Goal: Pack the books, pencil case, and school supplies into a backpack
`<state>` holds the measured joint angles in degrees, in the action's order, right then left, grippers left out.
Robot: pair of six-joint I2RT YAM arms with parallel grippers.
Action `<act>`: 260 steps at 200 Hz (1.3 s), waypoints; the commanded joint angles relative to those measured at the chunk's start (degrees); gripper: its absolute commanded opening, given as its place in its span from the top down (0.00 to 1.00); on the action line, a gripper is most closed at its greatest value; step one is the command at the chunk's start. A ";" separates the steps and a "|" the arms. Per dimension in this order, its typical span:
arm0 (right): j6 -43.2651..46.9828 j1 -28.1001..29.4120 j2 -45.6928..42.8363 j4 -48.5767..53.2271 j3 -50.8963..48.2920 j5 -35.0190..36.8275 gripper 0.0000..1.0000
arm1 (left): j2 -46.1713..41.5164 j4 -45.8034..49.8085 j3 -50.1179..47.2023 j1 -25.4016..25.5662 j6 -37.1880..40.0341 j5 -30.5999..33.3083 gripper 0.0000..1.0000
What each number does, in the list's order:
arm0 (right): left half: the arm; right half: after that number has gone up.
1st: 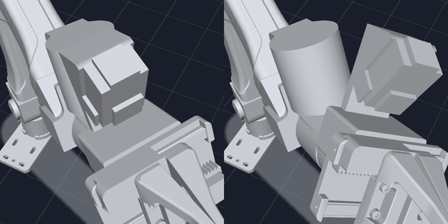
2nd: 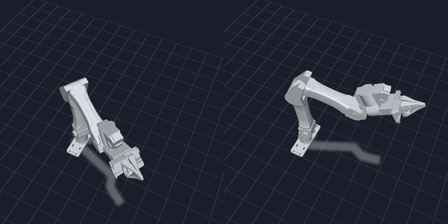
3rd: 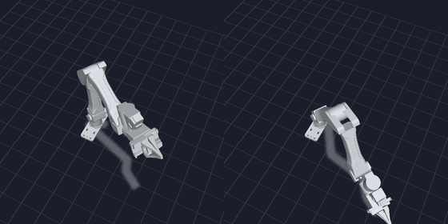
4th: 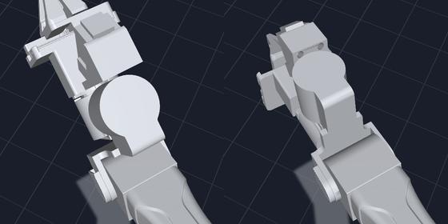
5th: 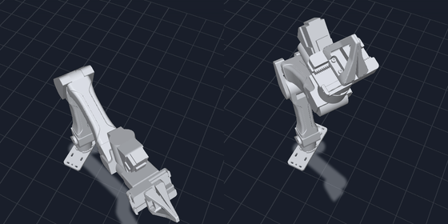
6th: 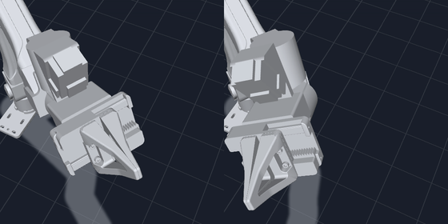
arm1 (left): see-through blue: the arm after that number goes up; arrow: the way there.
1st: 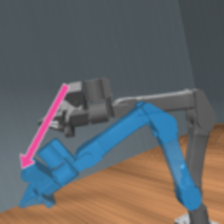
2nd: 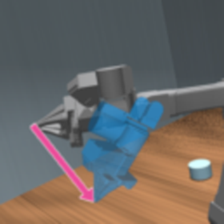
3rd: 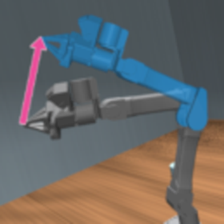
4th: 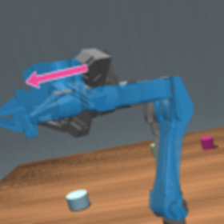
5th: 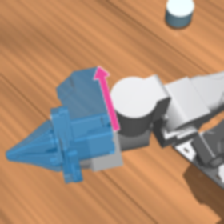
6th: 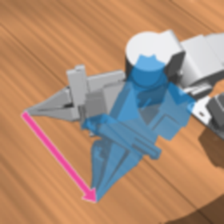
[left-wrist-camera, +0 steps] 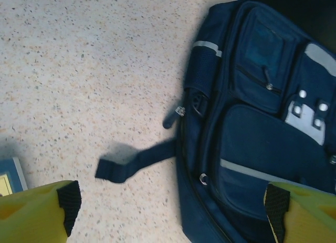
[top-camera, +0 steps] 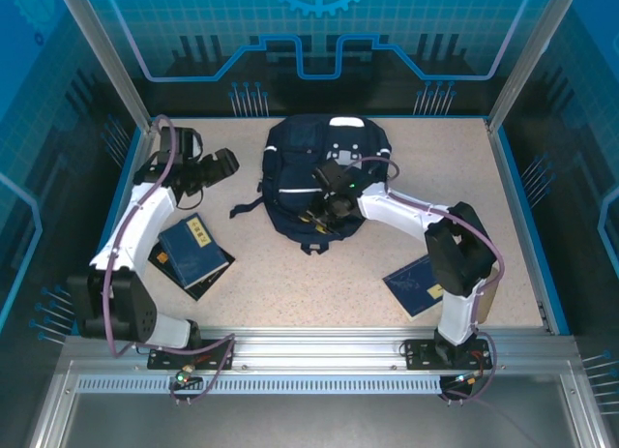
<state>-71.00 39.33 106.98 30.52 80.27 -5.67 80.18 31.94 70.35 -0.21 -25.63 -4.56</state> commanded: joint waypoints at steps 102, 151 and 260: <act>8.99 -9.13 -26.65 26.10 -16.30 23.36 0.00 | -10.91 -0.21 -5.84 -1.23 3.29 -10.65 0.01; 13.98 -18.83 -30.20 19.18 -27.37 17.07 0.00 | -10.75 -0.83 -6.56 -1.20 2.93 -11.70 0.01; 18.00 -24.38 -23.47 9.25 -34.57 9.98 0.04 | -10.13 -2.39 -7.46 -1.20 2.60 -13.51 0.01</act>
<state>-54.41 15.77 82.04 42.33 46.41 6.61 70.81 30.92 63.46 -0.71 -23.64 -16.36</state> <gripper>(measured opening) 0.967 0.987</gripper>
